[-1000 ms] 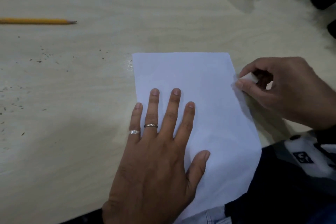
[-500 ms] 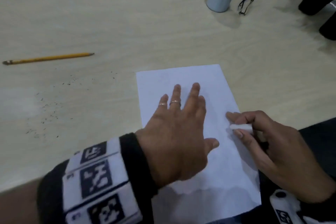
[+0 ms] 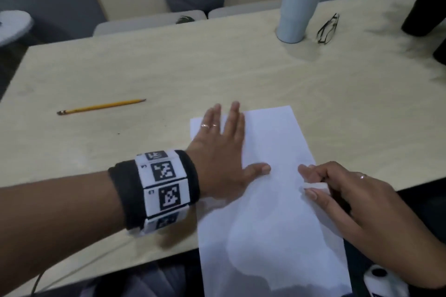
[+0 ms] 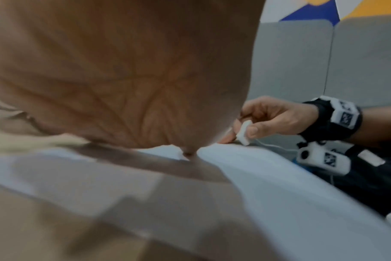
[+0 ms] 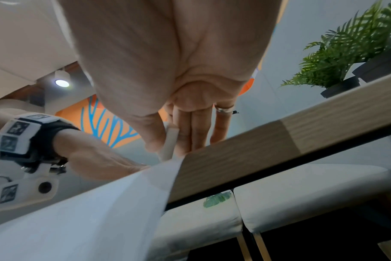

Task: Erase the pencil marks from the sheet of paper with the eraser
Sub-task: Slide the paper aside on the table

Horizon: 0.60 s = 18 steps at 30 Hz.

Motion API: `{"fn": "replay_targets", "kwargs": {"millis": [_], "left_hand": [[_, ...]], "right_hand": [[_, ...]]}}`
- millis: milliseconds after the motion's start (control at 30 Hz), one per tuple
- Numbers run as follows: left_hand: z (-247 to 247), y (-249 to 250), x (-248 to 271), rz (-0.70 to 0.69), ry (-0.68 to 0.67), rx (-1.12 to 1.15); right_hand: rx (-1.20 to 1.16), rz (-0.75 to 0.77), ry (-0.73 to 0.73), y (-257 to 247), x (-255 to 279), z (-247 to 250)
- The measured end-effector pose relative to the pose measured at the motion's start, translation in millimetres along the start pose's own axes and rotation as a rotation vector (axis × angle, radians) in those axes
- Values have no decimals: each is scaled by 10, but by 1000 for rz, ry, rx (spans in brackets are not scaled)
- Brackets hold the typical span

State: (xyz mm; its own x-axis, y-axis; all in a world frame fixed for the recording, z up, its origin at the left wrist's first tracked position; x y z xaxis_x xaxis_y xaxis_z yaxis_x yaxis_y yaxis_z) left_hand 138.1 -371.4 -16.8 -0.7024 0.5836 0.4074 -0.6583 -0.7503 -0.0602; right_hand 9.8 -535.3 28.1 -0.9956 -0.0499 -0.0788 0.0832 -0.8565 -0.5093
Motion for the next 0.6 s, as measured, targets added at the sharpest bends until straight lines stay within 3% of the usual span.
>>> {"fn": "replay_targets", "kwargs": {"millis": [67,100,133,233,300,367,433,533,600], "left_hand": [[-36,518,48,-319,36,21],[-56,649,46,-415,29,18],[-54,621,-6,-413,15,26],[-40,-55,-189,-91,-22,64],[-42,-388,-171,27,-38,52],[-59,-467,-143,43,-29,47],[-93,-440,-129,49,-14,62],[-123,-425,-167,62,25,75],[-103,-384,-198,42,41,71]], "right_hand": [[6,-14,-8,-2,-14,5],[-2,-23,-1,14,-18,15],[-18,-37,5,43,-21,12],[-105,-58,10,65,-14,-42],[-188,-99,81,77,40,-21],[-232,-167,216,215,168,87],[-238,-377,274,506,367,137],[-343,-721,162,801,582,-22],[-335,-788,90,808,567,-86]]}}
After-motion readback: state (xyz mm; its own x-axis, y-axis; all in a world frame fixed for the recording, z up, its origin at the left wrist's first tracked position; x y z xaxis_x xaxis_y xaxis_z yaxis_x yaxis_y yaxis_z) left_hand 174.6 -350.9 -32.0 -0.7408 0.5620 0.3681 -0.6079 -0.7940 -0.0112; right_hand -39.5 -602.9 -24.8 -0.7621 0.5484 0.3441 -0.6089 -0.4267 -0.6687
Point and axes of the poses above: each hand's wrist, its own x-axis away from the middle knuckle, its own z-axis out of the back of the hand, y = z × x, the point moved 10 cm from there along -x, towards the middle knuckle, and after that the axes turned 1 degree about -y, right-handed, at the moved point
